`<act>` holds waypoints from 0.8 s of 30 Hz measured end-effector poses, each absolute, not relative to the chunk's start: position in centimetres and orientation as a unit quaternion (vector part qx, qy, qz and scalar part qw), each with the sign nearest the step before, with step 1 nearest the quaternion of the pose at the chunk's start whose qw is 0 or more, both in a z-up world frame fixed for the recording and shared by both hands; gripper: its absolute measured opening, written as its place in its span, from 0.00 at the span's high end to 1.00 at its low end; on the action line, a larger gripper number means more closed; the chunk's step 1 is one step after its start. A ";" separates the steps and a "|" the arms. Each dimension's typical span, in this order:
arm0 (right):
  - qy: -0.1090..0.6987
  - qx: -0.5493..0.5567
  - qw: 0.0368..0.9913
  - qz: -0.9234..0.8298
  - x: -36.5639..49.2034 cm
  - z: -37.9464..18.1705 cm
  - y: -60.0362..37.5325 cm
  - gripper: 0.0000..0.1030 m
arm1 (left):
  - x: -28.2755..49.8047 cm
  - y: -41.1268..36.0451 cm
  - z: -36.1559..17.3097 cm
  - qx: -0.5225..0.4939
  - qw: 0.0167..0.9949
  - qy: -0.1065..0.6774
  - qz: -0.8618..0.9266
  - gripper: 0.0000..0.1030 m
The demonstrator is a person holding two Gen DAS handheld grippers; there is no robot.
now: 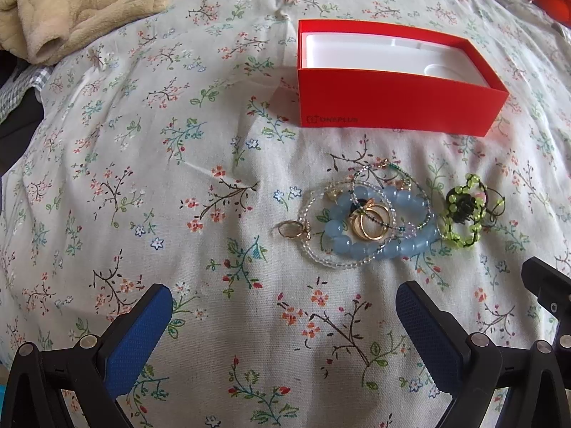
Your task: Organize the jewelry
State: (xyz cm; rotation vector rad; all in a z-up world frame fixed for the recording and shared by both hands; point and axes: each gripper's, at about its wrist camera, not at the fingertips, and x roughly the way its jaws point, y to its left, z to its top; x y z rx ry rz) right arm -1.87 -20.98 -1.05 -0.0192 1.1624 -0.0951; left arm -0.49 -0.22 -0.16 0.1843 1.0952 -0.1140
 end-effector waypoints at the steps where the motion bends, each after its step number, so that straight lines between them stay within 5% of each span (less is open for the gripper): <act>1: 0.549 -0.009 0.835 -0.045 -1.9 -1.0 -21.0 0.00 | -0.5 -0.2 -0.2 0.087 0.848 0.520 -0.054 0.00; 24: 0.546 -0.004 0.836 -0.048 -1.8 -0.7 -21.4 0.00 | 0.0 0.6 0.4 0.080 0.851 0.516 -0.052 0.00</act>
